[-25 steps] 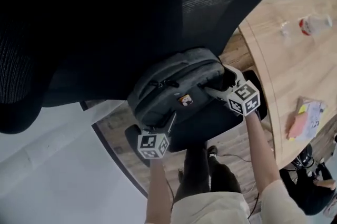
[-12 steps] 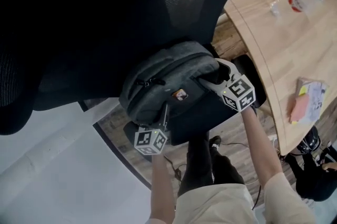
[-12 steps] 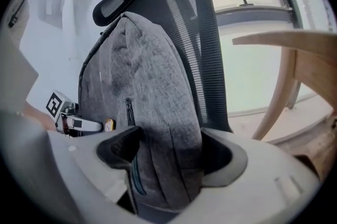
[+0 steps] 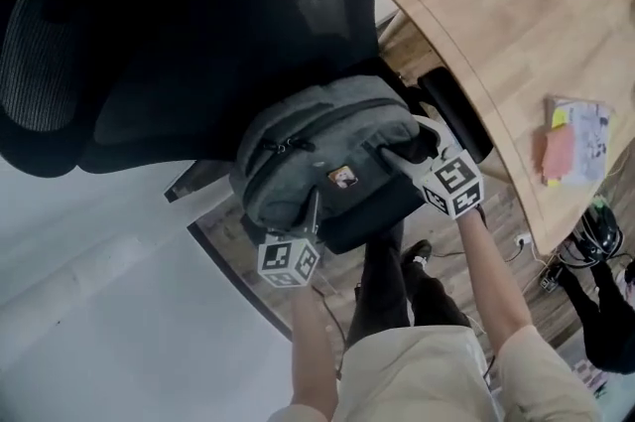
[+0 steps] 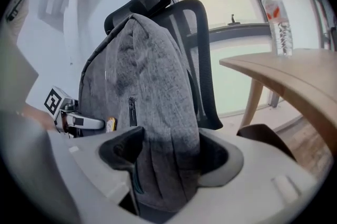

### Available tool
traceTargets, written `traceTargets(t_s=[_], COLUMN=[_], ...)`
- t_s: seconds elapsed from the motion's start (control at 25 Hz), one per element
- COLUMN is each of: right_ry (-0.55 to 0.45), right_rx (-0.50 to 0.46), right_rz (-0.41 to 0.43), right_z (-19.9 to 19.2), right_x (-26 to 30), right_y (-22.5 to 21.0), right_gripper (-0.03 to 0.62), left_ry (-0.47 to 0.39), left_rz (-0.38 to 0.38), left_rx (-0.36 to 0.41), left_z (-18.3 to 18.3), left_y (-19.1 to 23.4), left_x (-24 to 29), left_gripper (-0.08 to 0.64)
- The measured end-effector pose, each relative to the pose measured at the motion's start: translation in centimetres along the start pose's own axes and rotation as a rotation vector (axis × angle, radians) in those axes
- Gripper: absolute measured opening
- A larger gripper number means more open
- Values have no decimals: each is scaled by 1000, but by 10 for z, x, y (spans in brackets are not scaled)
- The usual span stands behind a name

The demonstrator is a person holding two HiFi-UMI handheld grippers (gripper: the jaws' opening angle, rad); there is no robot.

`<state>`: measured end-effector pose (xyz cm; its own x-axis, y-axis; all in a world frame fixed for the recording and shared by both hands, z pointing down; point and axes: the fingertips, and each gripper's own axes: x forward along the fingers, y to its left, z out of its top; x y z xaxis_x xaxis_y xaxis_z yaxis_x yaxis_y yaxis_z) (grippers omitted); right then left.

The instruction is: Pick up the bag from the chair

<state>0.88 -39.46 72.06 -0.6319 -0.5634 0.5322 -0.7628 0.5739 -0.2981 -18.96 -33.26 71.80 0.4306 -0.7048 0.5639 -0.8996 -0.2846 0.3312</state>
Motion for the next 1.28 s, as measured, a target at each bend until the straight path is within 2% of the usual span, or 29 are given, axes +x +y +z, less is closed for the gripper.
traceTargets(t_s=[0.24, 0.56, 0.72, 0.8, 0.96, 1.28], right_ry=[-16, -83, -120, -135, -114, -159], right_rx=[-15, 16, 1, -17, -28, -81], right_rz=[-46, -95, -119, -108, -74, -96], right_z=[4, -4, 5, 12, 0, 15], right_x=[-59, -182, -230, -251, -299, -376], right_y=[18, 69, 82, 89, 123, 173], right_gripper=[308, 298, 298, 298, 295, 285], left_ry=[8, -6, -30, -48, -35, -64], left_rz=[-51, -92, -96, -88, -88, -103], left_rx=[23, 111, 138, 139, 122, 131], left_z=[5, 5, 13, 18, 0, 6], left_y=[-39, -122, -158, -176, -205, -255], left_x=[-32, -119, -152, -170, -220, -295], left_gripper=[190, 187, 187, 187, 184, 173])
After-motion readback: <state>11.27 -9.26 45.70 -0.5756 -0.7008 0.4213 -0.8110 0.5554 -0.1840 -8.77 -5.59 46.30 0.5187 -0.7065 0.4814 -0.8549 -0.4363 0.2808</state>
